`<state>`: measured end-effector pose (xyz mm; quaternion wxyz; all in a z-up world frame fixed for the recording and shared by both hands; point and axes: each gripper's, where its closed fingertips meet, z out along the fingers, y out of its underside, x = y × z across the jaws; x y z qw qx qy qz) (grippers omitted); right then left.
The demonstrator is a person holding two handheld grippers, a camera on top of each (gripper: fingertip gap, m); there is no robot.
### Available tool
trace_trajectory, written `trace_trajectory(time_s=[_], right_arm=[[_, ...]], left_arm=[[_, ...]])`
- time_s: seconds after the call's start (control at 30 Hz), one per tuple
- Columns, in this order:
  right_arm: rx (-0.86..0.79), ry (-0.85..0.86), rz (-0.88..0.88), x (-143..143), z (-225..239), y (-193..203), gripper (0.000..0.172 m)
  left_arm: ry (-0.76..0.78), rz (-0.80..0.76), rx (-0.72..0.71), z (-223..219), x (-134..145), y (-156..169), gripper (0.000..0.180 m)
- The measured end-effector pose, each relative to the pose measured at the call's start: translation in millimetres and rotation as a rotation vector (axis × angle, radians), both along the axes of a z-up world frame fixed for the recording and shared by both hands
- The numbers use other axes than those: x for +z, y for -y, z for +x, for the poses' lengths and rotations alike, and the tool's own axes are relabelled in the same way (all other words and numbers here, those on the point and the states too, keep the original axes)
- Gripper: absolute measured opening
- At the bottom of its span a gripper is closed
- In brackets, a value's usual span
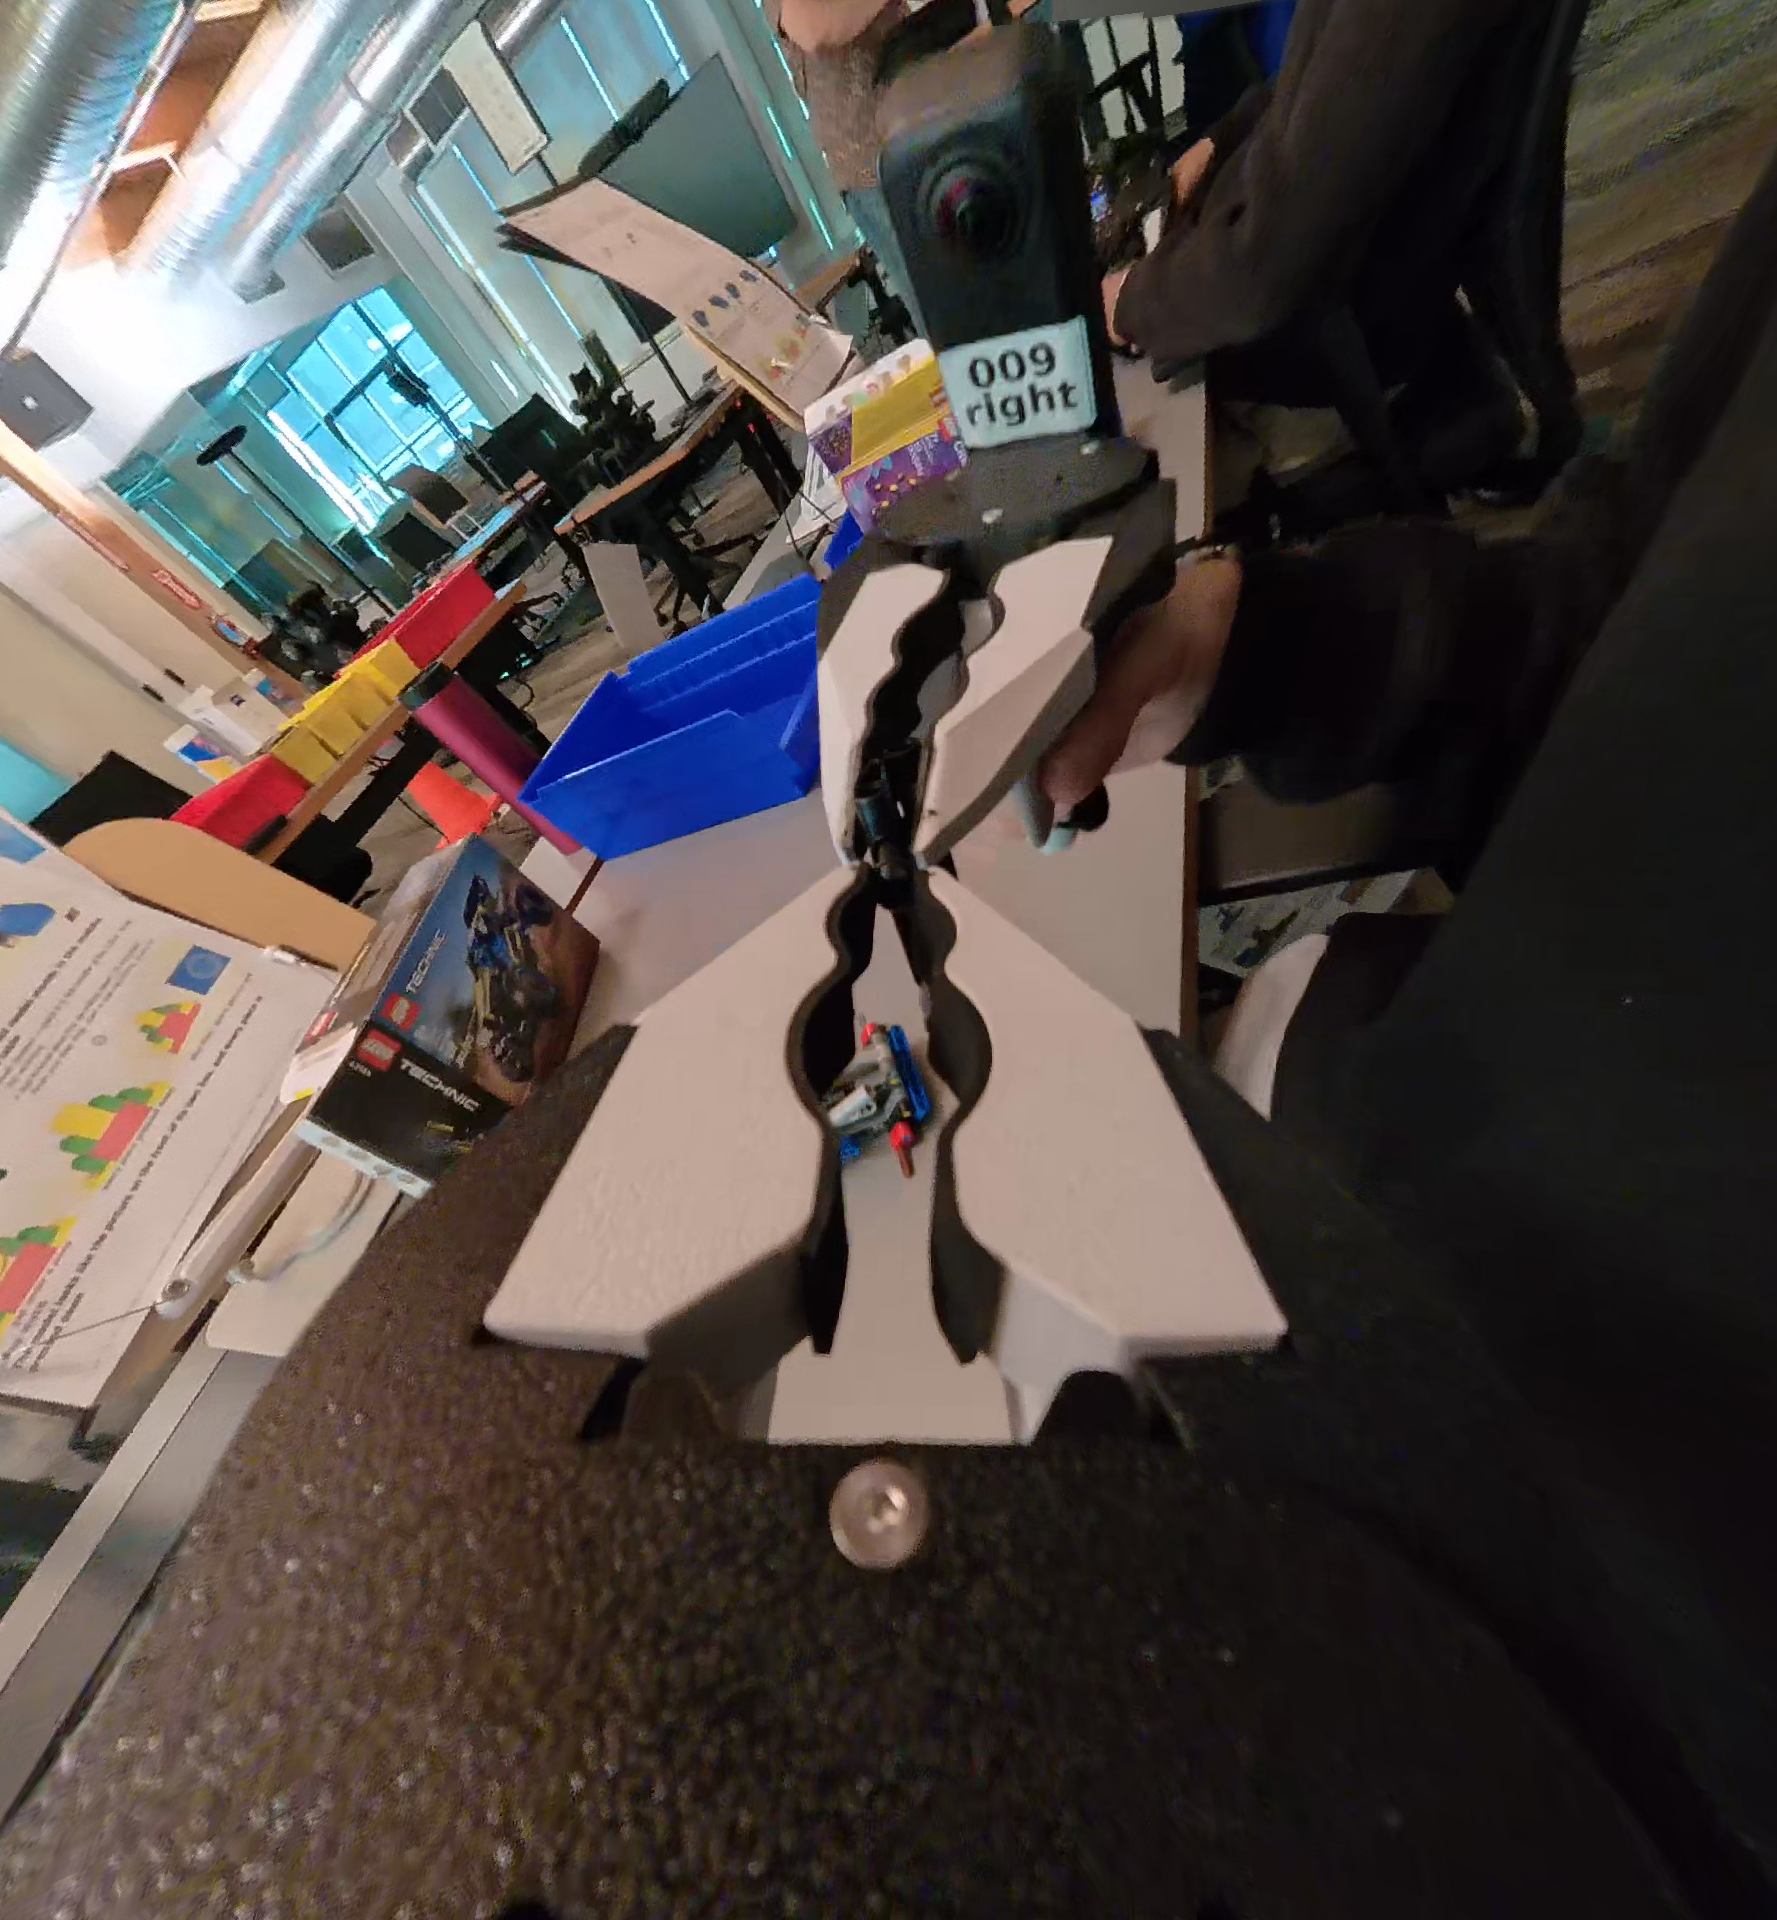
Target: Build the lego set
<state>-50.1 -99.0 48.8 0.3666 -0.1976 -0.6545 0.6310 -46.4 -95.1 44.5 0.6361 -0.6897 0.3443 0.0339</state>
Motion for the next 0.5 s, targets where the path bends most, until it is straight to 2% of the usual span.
trace_trajectory(time_s=[0.1,0.33,0.4,0.5], right_arm=[[-0.052,0.053,0.027,-11,-5,-4,0.008],[-0.200,0.156,0.094,-43,-16,-12,0.008],[-0.213,0.205,0.145,-58,-17,-13,0.009],[-0.139,0.304,0.198,-82,-8,-13,0.010]], left_arm=[[0.011,-0.031,0.040,-5,-12,-5,0.005],[-0.181,-0.144,0.162,-18,-49,-17,0.003],[-0.218,-0.210,0.162,-19,-63,-17,0.003],[-0.223,-0.243,0.103,-14,-83,-17,0.003]])
